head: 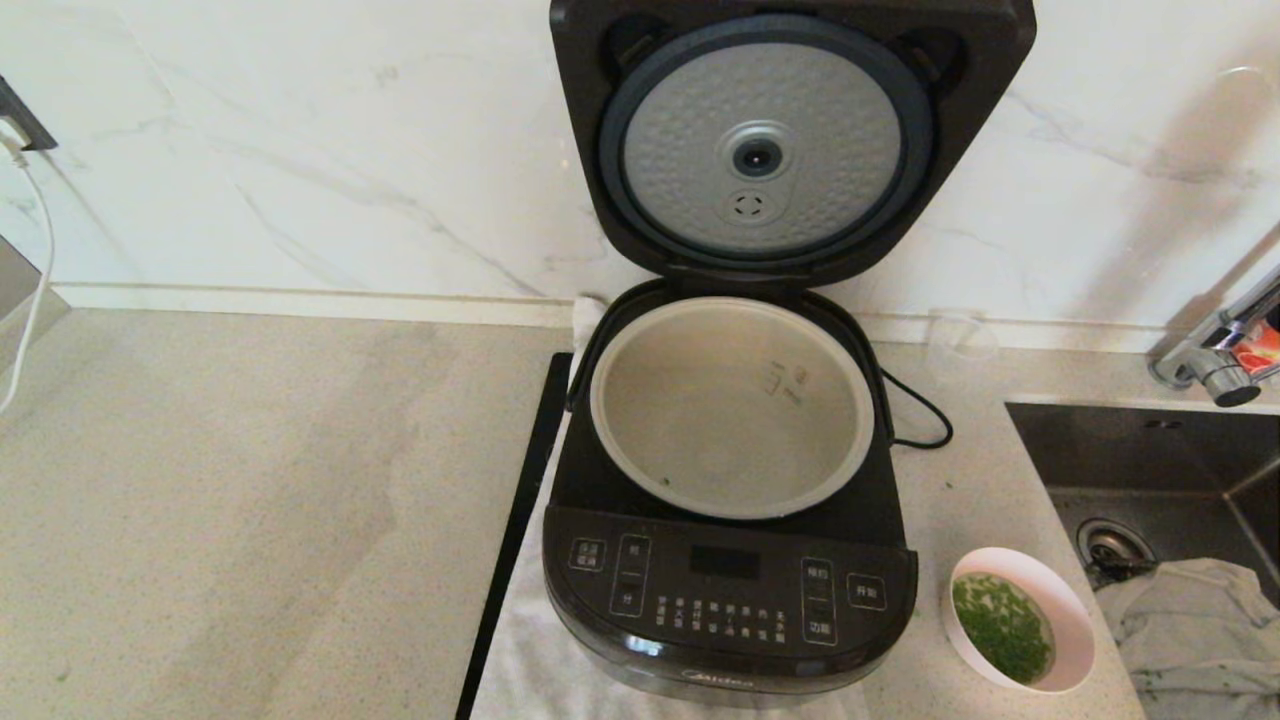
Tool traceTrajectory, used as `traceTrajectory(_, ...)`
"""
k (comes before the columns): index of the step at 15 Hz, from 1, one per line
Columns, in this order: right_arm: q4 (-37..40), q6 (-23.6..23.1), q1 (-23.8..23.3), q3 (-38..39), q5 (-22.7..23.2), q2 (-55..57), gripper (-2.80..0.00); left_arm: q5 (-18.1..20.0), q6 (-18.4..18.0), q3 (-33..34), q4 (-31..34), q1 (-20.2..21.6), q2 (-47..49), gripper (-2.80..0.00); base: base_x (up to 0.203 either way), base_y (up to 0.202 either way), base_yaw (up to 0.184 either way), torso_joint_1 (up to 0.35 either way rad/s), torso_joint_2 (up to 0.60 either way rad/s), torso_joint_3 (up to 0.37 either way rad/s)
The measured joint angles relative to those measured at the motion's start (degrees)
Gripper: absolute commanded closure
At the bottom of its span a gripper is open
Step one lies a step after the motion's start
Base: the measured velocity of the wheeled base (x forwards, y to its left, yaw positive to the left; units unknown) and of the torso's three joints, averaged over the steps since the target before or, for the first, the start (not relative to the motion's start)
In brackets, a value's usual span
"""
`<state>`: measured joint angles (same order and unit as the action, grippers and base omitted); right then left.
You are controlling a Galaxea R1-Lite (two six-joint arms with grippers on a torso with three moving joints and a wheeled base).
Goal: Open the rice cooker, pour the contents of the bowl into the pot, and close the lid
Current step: Turn on the tap
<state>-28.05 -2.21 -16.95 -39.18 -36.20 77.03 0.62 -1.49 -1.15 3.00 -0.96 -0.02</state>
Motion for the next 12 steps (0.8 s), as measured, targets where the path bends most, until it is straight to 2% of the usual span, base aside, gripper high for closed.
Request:
traceTrajectory(3,-10.74,-0.16,-7.14,-3.97,-1.63,11.95,0.00,0.01,0.01,0.00,-0.02,0.00,0.00,0.00,0.000,0.000,0.000,0.000,0.00,0.000)
traceTrajectory(5,-16.32,-0.27,-9.76,-6.68,-1.72,18.05,0.00,0.01,0.01,0.00,0.00,0.00,0.00,0.00,0.000,0.000,0.000,0.000,0.00,0.000)
traceTrajectory(12,-23.41,-0.07,-10.47,-13.47,1.22,30.17,0.00,0.02,0.01,0.00,-0.05,0.00,0.00,0.00,0.000,0.000,0.000,0.000,0.00,0.000)
